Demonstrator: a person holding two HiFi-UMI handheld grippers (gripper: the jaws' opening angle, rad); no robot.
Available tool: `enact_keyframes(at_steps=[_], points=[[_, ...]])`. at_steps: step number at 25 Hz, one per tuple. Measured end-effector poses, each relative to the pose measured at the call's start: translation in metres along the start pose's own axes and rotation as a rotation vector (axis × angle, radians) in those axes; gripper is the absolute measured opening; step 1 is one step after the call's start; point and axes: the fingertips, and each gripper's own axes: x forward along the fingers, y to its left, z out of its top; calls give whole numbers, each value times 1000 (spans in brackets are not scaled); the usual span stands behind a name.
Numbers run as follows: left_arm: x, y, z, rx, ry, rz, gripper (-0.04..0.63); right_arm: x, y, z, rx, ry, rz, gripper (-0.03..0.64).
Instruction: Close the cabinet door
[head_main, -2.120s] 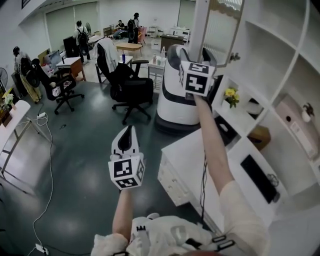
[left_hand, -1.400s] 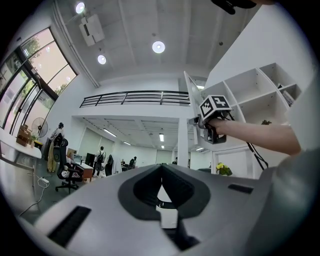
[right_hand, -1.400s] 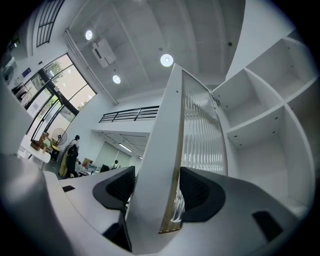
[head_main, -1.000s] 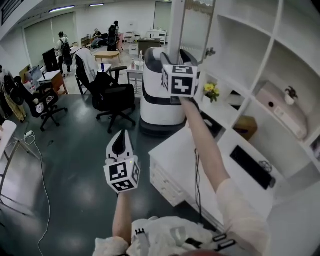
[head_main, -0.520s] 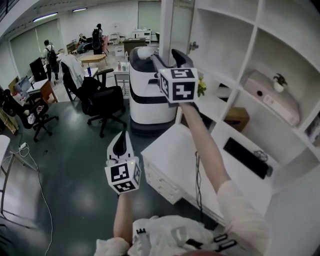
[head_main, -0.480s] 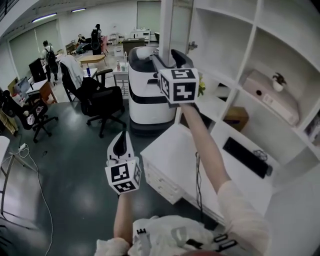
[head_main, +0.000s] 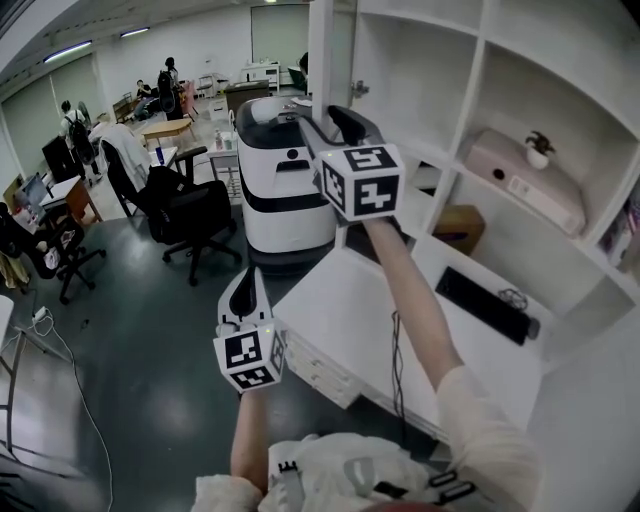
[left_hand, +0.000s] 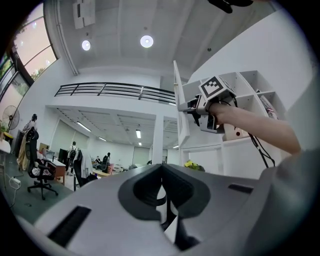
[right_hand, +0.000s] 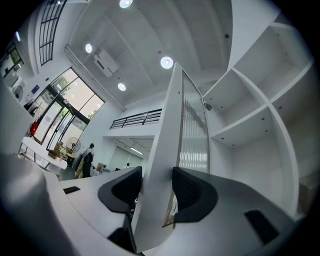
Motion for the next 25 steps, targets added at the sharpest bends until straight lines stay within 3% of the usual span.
enact_keyframes(at_steps=[15,25], points=[[10,-30,2,17,7,-78,5,-34,-27,1,-33,10,-42,155],[24,-62,8,20,-8,-168,5,-59,-67,-1,-63,46,-139,122]])
